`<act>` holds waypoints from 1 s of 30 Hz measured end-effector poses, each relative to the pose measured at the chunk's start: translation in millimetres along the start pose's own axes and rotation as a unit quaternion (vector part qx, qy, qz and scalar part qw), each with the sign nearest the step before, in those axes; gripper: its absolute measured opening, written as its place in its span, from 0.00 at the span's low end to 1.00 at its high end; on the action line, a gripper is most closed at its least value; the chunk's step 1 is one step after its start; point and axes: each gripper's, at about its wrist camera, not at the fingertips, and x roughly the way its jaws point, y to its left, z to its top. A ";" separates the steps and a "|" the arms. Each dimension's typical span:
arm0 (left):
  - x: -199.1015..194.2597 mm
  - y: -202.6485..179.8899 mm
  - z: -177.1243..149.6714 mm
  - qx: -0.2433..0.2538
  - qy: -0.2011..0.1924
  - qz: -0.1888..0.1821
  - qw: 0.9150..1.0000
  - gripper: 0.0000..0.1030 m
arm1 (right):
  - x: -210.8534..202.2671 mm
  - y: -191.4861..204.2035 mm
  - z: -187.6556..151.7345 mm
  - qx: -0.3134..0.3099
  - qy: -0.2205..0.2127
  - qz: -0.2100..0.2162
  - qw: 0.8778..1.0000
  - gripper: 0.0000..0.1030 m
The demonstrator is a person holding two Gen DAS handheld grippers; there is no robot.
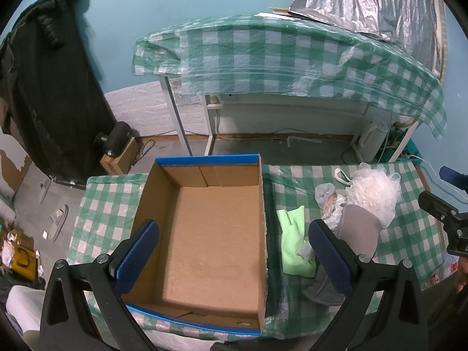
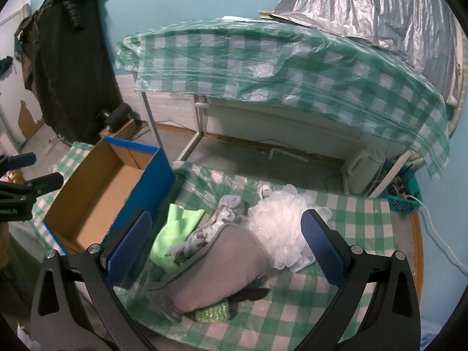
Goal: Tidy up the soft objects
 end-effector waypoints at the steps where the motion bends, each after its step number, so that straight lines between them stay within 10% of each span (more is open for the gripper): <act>1: -0.6 -0.8 -0.6 0.000 0.000 0.000 1.000 1.00 | 0.0 -0.1 -0.1 0.000 0.000 0.000 1.000 0.98; 30: 1.9 1.9 -3.2 0.000 0.013 0.000 1.000 1.00 | -0.1 0.5 -0.3 -0.002 0.003 -0.001 1.000 0.98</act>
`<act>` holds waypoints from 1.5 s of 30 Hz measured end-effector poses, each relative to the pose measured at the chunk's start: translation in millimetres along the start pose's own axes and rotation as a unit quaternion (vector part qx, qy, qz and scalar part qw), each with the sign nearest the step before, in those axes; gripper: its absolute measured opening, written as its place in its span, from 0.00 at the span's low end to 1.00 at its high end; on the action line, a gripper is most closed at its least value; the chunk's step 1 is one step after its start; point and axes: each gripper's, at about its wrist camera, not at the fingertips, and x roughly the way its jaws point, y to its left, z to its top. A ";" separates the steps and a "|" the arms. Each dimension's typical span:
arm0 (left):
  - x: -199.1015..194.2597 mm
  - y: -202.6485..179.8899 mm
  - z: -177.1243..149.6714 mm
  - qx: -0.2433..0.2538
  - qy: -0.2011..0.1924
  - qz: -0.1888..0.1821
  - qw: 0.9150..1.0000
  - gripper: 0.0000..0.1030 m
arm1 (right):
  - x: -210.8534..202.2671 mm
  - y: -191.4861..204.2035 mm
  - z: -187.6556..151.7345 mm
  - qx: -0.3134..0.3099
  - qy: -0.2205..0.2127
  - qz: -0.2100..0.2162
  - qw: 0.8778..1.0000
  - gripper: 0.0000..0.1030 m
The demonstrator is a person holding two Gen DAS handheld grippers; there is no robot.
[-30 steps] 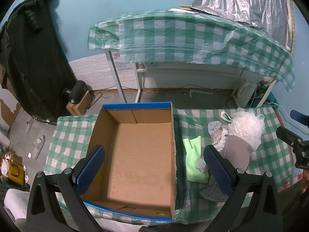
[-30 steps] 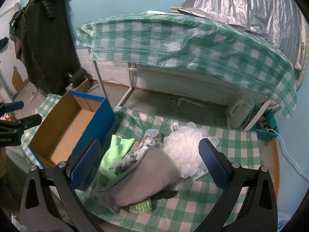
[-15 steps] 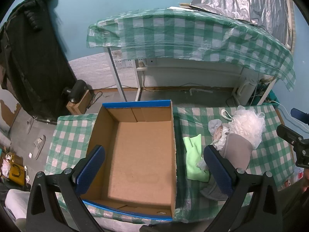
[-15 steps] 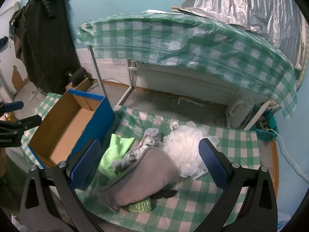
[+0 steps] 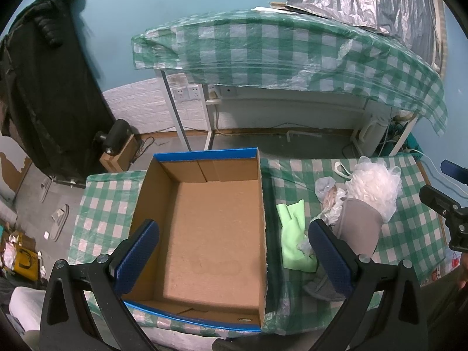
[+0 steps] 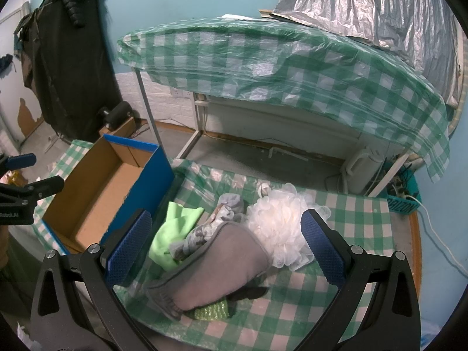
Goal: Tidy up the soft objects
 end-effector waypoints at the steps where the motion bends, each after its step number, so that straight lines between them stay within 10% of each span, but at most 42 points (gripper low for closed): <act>1: -0.4 0.3 -0.6 0.000 0.000 0.000 1.000 1.00 | 0.0 -0.3 -0.1 0.000 0.000 0.000 1.000 0.98; 45: 34.7 -60.8 -1.9 0.080 0.061 -0.047 0.994 0.99 | 16.5 -42.7 -2.8 0.025 0.034 -0.035 0.998 0.98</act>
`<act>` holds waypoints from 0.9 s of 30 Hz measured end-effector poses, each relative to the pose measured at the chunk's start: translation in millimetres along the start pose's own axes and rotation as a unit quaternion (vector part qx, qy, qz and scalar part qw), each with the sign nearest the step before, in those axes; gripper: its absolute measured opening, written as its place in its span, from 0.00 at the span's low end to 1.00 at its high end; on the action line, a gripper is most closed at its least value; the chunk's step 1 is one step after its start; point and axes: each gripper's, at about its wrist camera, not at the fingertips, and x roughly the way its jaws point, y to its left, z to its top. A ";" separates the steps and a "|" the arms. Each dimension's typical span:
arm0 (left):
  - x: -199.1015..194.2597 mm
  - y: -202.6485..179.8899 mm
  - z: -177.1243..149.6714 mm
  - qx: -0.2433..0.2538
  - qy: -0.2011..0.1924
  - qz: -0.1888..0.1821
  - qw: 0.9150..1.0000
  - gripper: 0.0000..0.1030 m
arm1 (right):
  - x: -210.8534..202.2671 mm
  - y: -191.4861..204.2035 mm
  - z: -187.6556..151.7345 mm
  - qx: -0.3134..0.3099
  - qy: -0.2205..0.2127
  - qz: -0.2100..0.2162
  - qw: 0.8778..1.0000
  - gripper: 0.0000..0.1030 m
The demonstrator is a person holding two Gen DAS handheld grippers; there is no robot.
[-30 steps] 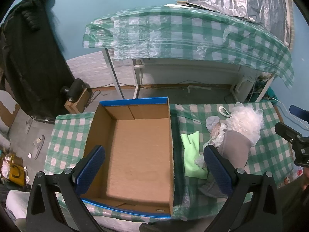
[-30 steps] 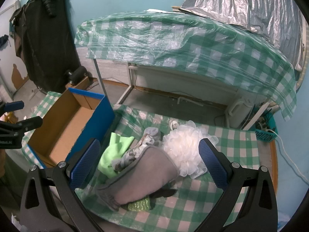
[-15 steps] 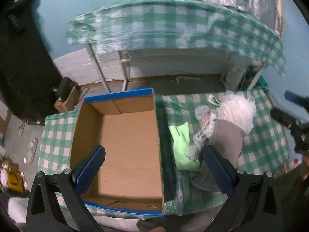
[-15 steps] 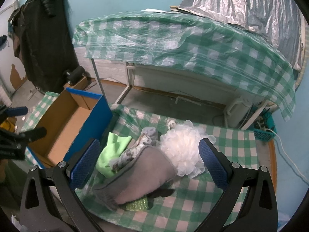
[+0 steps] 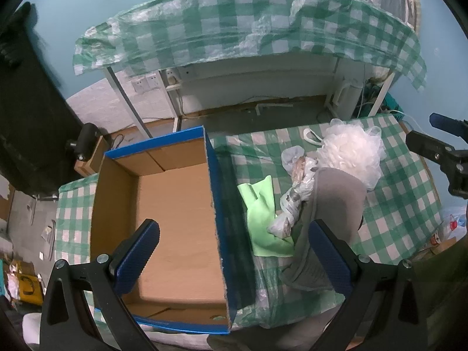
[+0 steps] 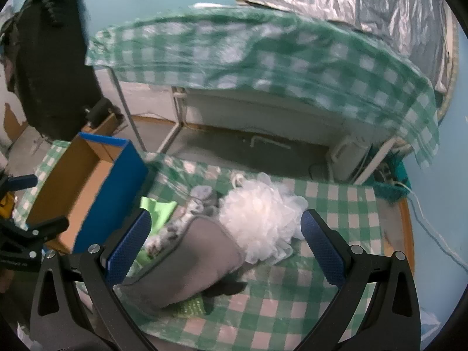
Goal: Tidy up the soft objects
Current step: 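Lower the left gripper onto the grey slipper while the right gripper approaches the white pouf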
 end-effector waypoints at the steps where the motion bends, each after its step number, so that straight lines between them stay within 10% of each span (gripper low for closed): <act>1: 2.6 -1.6 0.7 0.001 0.003 -0.001 1.000 0.99 | 3.0 -3.9 0.7 0.003 0.005 -0.001 1.000 0.98; 27: 94.3 -97.9 -4.5 0.054 0.086 -0.086 0.991 0.99 | 71.3 -49.3 -27.2 0.042 0.095 -0.015 0.994 0.98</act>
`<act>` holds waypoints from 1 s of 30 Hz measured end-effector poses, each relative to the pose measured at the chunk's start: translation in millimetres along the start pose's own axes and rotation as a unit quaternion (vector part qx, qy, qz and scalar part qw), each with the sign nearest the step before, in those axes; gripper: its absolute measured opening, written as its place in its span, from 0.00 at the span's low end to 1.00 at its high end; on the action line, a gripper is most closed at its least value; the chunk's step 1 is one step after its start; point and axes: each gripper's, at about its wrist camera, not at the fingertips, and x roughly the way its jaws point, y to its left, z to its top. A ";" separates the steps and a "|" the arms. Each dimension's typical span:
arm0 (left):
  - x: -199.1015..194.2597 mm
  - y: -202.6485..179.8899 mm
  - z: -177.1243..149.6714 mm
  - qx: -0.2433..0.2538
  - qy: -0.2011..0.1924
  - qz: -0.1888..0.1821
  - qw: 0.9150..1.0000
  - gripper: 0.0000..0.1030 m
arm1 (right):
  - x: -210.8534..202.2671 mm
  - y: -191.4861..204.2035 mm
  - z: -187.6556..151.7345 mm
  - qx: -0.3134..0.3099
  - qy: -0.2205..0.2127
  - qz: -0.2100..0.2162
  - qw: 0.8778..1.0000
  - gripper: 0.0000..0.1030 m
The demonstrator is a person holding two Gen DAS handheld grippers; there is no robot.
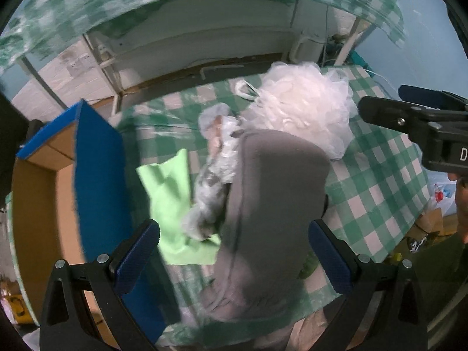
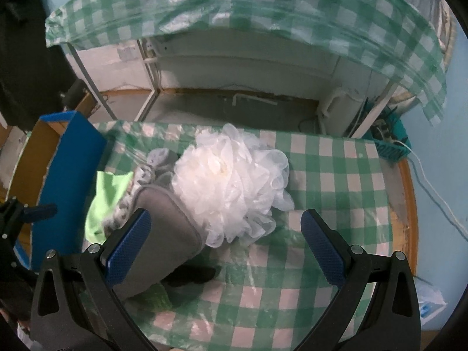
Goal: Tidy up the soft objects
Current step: 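Lower the left gripper onto the grey slipper while the right gripper approaches the white pouf, then close the left gripper on the grey slipper while the right gripper grasps the white pouf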
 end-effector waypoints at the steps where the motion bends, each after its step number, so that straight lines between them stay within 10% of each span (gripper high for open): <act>1: 5.7 -2.9 0.5 0.000 0.006 0.007 1.000 0.99 | 4.7 -1.3 -0.3 0.000 0.005 -0.001 1.000 0.98; 24: 68.7 -39.9 3.4 0.043 0.075 0.026 0.996 0.99 | 46.9 -24.0 -6.3 0.042 0.048 0.022 0.998 0.98; 30: 74.4 -31.5 4.8 0.016 0.091 -0.018 0.996 0.75 | 52.8 -25.6 -3.4 0.043 0.051 0.022 0.998 0.98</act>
